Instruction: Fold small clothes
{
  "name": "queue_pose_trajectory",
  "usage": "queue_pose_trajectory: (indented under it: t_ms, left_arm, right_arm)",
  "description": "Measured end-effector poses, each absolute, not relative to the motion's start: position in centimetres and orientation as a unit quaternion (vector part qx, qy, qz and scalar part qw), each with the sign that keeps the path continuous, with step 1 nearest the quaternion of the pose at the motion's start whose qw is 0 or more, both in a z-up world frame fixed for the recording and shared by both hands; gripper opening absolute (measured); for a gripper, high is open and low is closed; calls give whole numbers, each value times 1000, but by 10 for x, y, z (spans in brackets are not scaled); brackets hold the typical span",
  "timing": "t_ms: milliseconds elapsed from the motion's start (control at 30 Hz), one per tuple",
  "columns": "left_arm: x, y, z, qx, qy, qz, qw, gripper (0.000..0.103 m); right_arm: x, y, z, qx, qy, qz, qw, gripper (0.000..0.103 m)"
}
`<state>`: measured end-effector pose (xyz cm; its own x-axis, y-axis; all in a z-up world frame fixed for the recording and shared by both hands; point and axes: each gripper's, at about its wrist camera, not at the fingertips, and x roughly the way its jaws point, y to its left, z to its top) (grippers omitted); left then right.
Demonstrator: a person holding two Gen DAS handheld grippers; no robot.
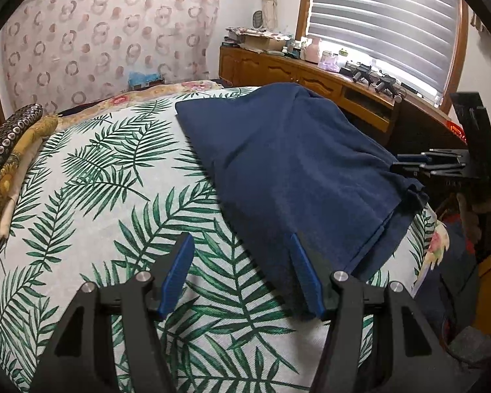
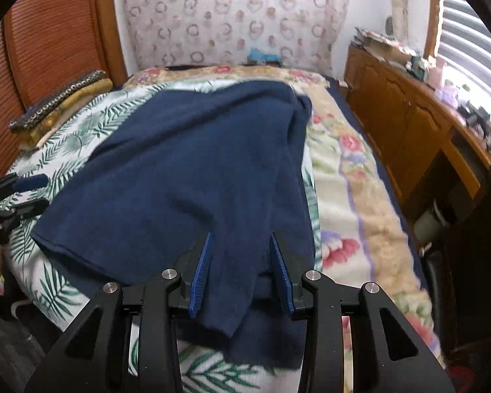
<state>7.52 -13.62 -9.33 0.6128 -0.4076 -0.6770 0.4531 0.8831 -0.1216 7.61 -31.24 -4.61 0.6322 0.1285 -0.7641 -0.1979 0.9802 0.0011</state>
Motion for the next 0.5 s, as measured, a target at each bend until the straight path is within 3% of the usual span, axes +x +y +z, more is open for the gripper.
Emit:
queue_pose_trajectory:
  t_ms: [167, 300, 500]
  left_arm:
    - [73, -137, -91, 32, 367, -241, 898, 60]
    - [73, -140, -92, 33, 369, -243, 896, 60]
    - [73, -141, -92, 33, 371, -243, 895, 60]
  right_arm:
    - [71, -318, -59, -25, 433, 95, 896, 36]
    - [66, -315, -60, -35, 426, 110, 897, 20]
    - [59, -319, -49, -29, 413, 134, 900, 6]
